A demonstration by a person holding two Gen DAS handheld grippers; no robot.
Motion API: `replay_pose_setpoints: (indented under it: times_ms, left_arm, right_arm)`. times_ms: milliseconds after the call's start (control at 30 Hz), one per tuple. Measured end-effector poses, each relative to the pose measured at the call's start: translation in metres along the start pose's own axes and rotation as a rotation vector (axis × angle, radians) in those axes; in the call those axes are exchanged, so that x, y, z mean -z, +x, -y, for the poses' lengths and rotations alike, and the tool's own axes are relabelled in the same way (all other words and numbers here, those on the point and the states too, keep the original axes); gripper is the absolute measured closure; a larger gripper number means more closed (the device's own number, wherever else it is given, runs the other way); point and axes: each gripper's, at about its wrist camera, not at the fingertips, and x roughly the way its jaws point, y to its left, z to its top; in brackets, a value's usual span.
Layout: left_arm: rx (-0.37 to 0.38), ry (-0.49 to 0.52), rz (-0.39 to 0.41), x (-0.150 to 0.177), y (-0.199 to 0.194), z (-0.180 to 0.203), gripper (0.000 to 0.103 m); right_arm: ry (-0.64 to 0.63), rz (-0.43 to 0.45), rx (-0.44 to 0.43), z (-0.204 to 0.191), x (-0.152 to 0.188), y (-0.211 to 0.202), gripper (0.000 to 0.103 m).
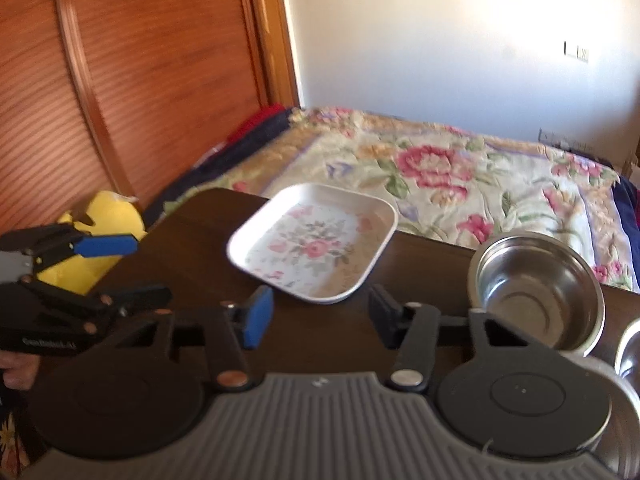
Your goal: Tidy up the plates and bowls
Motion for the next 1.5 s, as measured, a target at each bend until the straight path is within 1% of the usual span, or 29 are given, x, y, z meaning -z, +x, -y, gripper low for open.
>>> replay_pose_setpoints:
  times_ms: [33,167,233,333,400,467,533,800,867,900,967,1000,1033,1400,1500]
  left_arm:
    - [0.002,-0.002,-0.005,-0.003,0.005,-0.003,0.031]
    - [0.005,-0.019,-0.031,-0.015,0.029,-0.015,0.04]
    - [0.003,-0.028,-0.04,-0.02,0.041,-0.021,0.046]
    - [0.003,-0.035,-0.055,-0.023,0.058,-0.027,0.054]
    - [0.008,-0.04,-0.07,-0.025,0.07,-0.029,0.059]
    - [0.009,-0.045,-0.082,-0.025,0.081,-0.03,0.059]
    - [0.015,-0.05,-0.095,-0.024,0.09,-0.032,0.062]
    - [0.029,-0.083,-0.12,-0.025,0.106,-0.039,0.063]
    - [0.029,-0.089,-0.126,-0.025,0.108,-0.04,0.067]
    - [0.03,-0.09,-0.128,-0.025,0.11,-0.041,0.07]
    - [0.033,-0.091,-0.133,-0.025,0.112,-0.041,0.082]
    - [0.035,-0.09,-0.139,-0.025,0.114,-0.041,0.09]
    - [0.034,-0.094,-0.145,-0.025,0.115,-0.041,0.09]
    - [0.035,-0.086,-0.148,-0.024,0.12,-0.039,0.09]
    - [0.039,-0.071,-0.141,-0.023,0.119,-0.039,0.091]
  right_arm:
    - [0.004,-0.016,0.0,0.003,-0.003,0.005,0.055]
    - [0.017,-0.072,0.008,0.016,-0.014,0.025,0.057]
    - [0.027,-0.098,0.001,0.021,-0.018,0.034,0.066]
    - [0.034,-0.13,-0.009,0.026,-0.022,0.045,0.071]
    - [0.028,-0.147,-0.004,0.026,-0.024,0.051,0.071]
    - [0.028,-0.164,-0.008,0.03,-0.029,0.058,0.072]
    - [0.021,-0.179,-0.01,0.03,-0.031,0.063,0.072]
    - [0.006,-0.225,-0.011,0.031,-0.033,0.081,0.072]
    - [0.006,-0.232,-0.013,0.032,-0.034,0.084,0.074]
    - [0.005,-0.235,-0.011,0.032,-0.034,0.085,0.074]
    - [0.005,-0.238,-0.012,0.032,-0.033,0.086,0.077]
    - [0.005,-0.239,-0.016,0.032,-0.033,0.086,0.082]
    - [0.002,-0.243,-0.019,0.032,-0.033,0.087,0.086]
    - [-0.003,-0.245,-0.007,0.029,-0.033,0.091,0.087]
    - [-0.009,-0.251,-0.004,0.029,-0.033,0.092,0.087]
